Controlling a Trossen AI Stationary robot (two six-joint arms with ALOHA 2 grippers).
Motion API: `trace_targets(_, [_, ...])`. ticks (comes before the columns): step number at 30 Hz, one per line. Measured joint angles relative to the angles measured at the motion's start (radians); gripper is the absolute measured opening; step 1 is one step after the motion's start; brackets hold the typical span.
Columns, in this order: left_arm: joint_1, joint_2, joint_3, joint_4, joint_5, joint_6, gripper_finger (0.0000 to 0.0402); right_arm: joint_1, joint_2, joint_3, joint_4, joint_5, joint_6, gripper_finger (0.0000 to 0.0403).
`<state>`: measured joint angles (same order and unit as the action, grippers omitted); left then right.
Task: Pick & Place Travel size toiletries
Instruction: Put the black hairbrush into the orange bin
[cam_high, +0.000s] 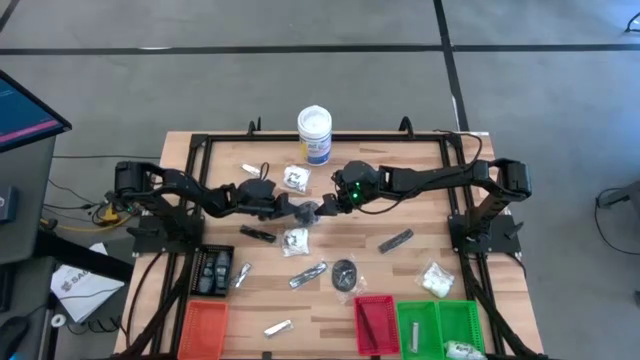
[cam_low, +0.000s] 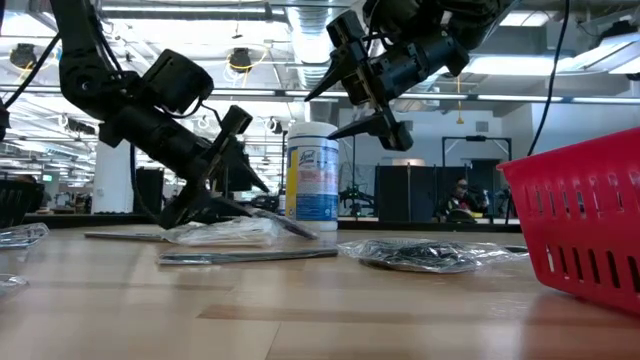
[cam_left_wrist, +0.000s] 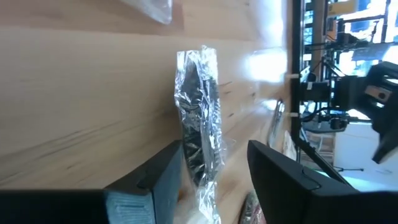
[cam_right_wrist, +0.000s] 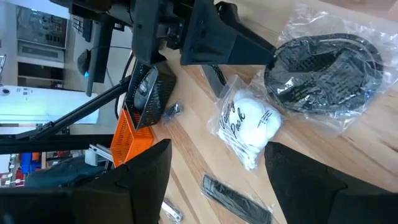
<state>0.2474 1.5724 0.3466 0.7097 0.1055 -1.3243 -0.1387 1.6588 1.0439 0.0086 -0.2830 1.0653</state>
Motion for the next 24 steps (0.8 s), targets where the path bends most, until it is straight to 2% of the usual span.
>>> trace_targets(16, [0.0,0.004,0.075,0.027,0.0,0.044,0.0148,0.0,-0.001,-0.01,0.002,0.0,0.012,0.0238])
trace_targets(20, [0.0,0.008,0.079,0.023,0.0,0.045,0.0147,0.0,-0.001,-0.056,0.026,0.0,0.053,0.0199])
trace_targets(24, [0.0,0.008,0.079,0.021,0.001,0.026,0.0146,0.004,-0.001,-0.128,0.065,0.001,0.137,0.0133])
